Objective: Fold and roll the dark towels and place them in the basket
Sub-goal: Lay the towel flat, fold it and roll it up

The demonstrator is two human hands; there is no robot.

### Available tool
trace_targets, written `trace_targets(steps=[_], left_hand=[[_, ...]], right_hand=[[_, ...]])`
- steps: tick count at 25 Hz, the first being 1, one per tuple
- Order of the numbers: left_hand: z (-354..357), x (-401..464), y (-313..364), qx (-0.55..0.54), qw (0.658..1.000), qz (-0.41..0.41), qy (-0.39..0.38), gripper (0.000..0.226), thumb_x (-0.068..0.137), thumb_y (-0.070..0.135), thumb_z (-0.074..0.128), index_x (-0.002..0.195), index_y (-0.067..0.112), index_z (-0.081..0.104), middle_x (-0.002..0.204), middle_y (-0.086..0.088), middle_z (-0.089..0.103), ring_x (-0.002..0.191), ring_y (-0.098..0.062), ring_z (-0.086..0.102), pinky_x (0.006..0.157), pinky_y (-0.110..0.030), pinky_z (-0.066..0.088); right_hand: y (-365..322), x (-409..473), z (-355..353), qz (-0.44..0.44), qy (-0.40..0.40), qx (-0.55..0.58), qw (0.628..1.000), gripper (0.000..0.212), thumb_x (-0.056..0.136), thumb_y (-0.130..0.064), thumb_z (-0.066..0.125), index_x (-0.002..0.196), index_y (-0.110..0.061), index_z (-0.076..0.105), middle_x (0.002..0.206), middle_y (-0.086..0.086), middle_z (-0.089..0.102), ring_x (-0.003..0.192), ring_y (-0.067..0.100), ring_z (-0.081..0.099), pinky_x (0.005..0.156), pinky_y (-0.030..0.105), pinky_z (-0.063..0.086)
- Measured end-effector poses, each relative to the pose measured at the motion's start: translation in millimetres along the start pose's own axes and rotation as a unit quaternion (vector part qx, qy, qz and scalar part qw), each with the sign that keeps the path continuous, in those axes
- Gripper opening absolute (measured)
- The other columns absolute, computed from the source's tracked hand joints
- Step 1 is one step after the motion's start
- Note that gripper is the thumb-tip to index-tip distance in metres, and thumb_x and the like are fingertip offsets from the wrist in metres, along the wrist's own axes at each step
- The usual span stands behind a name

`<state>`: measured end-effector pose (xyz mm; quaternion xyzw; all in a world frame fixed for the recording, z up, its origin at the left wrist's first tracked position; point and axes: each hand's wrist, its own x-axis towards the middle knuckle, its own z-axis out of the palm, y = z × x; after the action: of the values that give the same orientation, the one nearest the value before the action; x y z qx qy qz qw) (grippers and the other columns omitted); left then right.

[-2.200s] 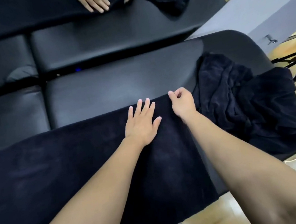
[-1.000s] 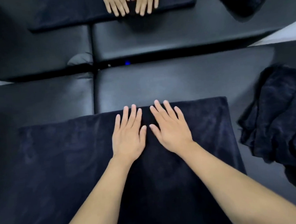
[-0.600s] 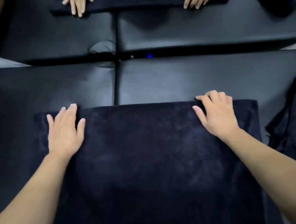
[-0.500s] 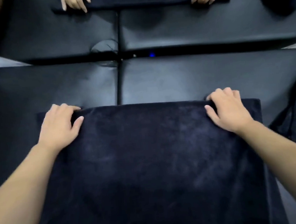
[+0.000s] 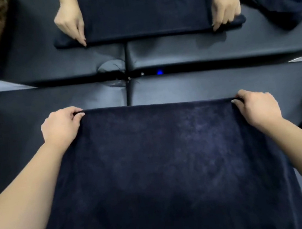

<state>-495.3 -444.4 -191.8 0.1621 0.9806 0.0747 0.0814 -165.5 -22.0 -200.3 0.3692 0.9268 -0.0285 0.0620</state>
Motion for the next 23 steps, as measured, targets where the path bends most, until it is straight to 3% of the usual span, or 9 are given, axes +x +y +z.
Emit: trace_targets(steps=[3, 8, 11, 14, 16, 18, 21, 23], left_hand=[[6, 36, 18, -0.057, 0.998, -0.026, -0.002, 0.018, 0.096, 0.043, 0.060, 0.106, 0.035, 0.072, 0.082, 0.005, 0.074, 0.100, -0.030, 0.065, 0.082, -0.042, 0.052], [16, 66, 31, -0.097, 0.988, -0.088, 0.080, 0.021, 0.097, 0.034, 0.060, 0.111, 0.026, 0.072, 0.106, -0.010, 0.075, 0.111, -0.039, 0.060, 0.091, -0.046, 0.049], [16, 51, 41, -0.159, 0.974, -0.100, 0.123, 0.026, 0.097, 0.025, 0.056, 0.122, 0.019, 0.061, 0.117, -0.011, 0.071, 0.116, -0.039, 0.058, 0.095, -0.047, 0.045], [26, 11, 56, -0.115, 0.979, 0.042, 0.164, 0.044, 0.094, 0.031, 0.054, 0.134, 0.013, 0.053, 0.136, -0.013, 0.060, 0.130, -0.038, 0.050, 0.104, -0.052, 0.042], [42, -15, 70, -0.066, 0.980, 0.149, 0.111, 0.055, 0.095, 0.042, 0.048, 0.142, 0.014, 0.051, 0.151, -0.008, 0.049, 0.145, -0.031, 0.038, 0.114, -0.052, 0.034], [60, -27, 79, -0.003, 0.980, 0.198, 0.015, 0.068, 0.097, 0.055, 0.035, 0.154, 0.018, 0.038, 0.164, -0.002, 0.030, 0.154, -0.026, 0.020, 0.123, -0.050, 0.021], [74, -16, 79, 0.036, 0.979, 0.201, -0.022, 0.071, 0.100, 0.062, 0.023, 0.160, 0.025, 0.021, 0.170, 0.005, 0.010, 0.157, -0.021, 0.003, 0.127, -0.048, 0.006], [70, -5, 80, 0.040, 0.980, 0.192, -0.043, 0.069, 0.101, 0.059, 0.026, 0.161, 0.026, 0.018, 0.170, 0.007, 0.007, 0.157, -0.021, 0.000, 0.127, -0.048, 0.004]], right_hand=[[-14, 29, -6, 0.108, 0.002, 0.092, 0.990, 0.023, 0.102, -0.034, 0.053, 0.105, -0.017, 0.068, 0.100, 0.020, 0.069, 0.096, 0.043, 0.063, 0.072, 0.041, 0.043], [-42, 64, -7, 0.175, 0.100, 0.221, 0.954, 0.025, 0.099, -0.030, 0.058, 0.117, -0.018, 0.071, 0.115, 0.016, 0.071, 0.108, 0.039, 0.063, 0.089, 0.043, 0.050], [-56, 55, -3, 0.135, 0.104, 0.266, 0.949, 0.035, 0.099, -0.027, 0.056, 0.132, -0.018, 0.060, 0.131, 0.012, 0.065, 0.122, 0.036, 0.057, 0.100, 0.045, 0.046], [-74, 20, 11, -0.001, 0.124, 0.140, 0.982, 0.047, 0.097, -0.029, 0.057, 0.140, -0.012, 0.051, 0.149, 0.016, 0.049, 0.131, 0.039, 0.048, 0.101, 0.052, 0.044], [-93, -5, 25, -0.082, 0.112, 0.085, 0.987, 0.047, 0.100, -0.032, 0.054, 0.140, -0.009, 0.051, 0.153, 0.017, 0.044, 0.136, 0.040, 0.045, 0.102, 0.052, 0.044], [-107, -19, 38, -0.096, 0.034, 0.060, 0.993, 0.053, 0.104, -0.039, 0.042, 0.149, -0.012, 0.043, 0.161, 0.013, 0.033, 0.146, 0.037, 0.032, 0.115, 0.050, 0.033], [-107, -12, 46, -0.069, -0.030, 0.075, 0.994, 0.059, 0.106, -0.046, 0.028, 0.160, -0.024, 0.019, 0.170, -0.001, 0.008, 0.156, 0.027, 0.004, 0.126, 0.045, 0.010], [-105, -6, 47, -0.058, -0.040, 0.060, 0.996, 0.059, 0.107, -0.046, 0.024, 0.161, -0.028, 0.011, 0.170, -0.006, 0.001, 0.156, 0.023, -0.004, 0.126, 0.044, 0.004]])
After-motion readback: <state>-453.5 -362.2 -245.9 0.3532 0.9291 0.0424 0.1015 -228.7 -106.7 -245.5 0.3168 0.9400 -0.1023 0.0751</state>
